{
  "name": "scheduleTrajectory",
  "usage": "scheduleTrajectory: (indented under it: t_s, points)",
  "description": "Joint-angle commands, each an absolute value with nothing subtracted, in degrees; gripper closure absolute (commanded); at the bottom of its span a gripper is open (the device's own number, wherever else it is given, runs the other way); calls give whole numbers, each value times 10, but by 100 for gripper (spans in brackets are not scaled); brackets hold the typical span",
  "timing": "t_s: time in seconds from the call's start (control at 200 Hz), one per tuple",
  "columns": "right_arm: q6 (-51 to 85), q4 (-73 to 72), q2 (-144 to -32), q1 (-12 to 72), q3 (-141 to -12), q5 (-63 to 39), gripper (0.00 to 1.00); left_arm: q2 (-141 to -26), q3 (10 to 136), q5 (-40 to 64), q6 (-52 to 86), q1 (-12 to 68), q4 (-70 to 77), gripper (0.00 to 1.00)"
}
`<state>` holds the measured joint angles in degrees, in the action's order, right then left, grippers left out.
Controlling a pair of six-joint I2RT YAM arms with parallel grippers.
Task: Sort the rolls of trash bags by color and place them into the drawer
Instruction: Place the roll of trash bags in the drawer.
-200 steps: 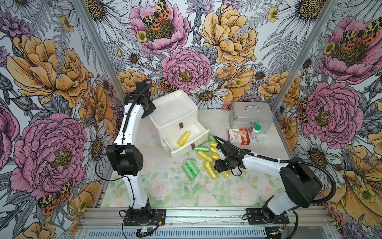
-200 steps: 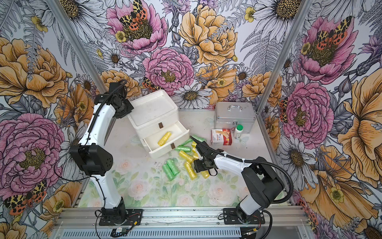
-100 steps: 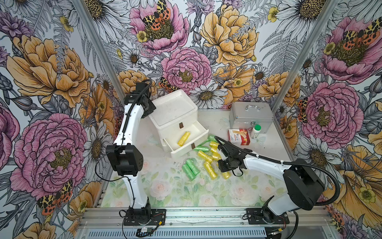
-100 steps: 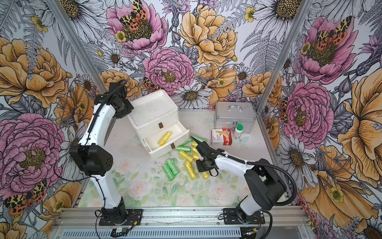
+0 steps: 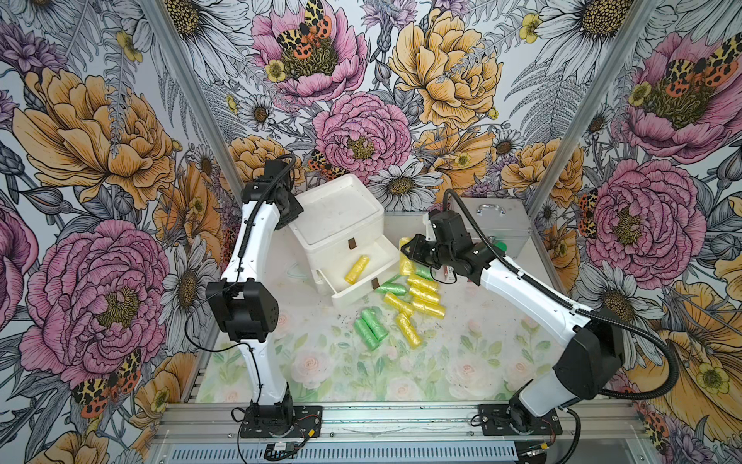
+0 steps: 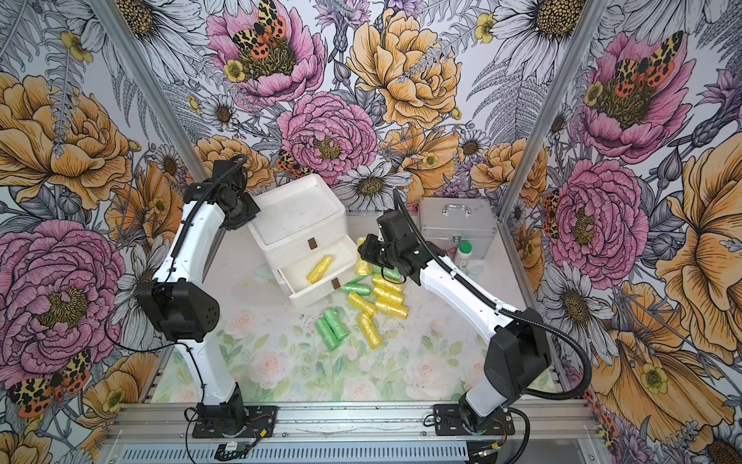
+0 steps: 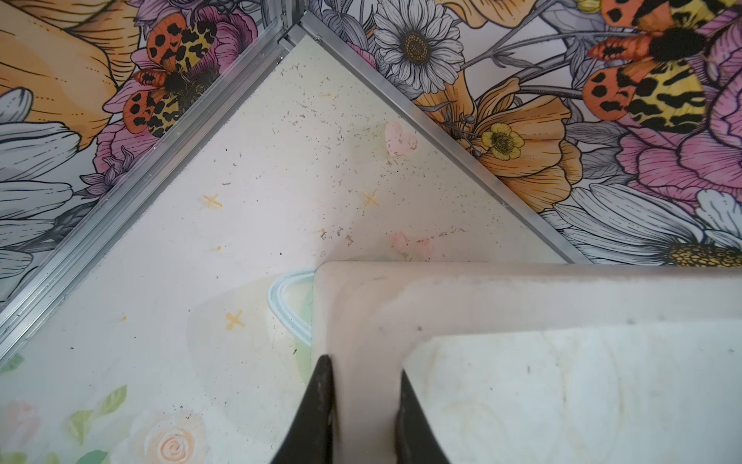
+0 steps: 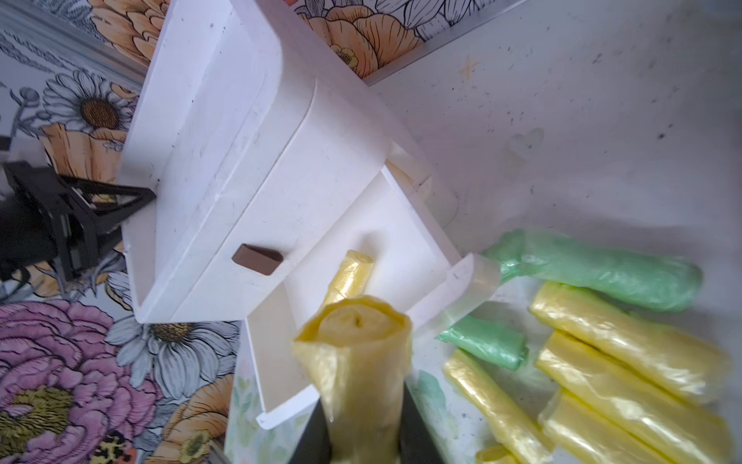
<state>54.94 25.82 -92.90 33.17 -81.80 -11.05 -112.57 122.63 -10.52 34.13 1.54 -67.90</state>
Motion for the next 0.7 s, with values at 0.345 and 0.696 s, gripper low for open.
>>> scheduleTrajectory:
  t_s: [0.345, 0.696]
  points:
    - [877, 114, -1072, 381, -905, -89, 76, -1193, 1208, 83, 432, 39, -660, 100]
    - [927, 109, -1138, 412, -949, -95, 74, -1191, 1205, 86, 430, 37, -661, 100]
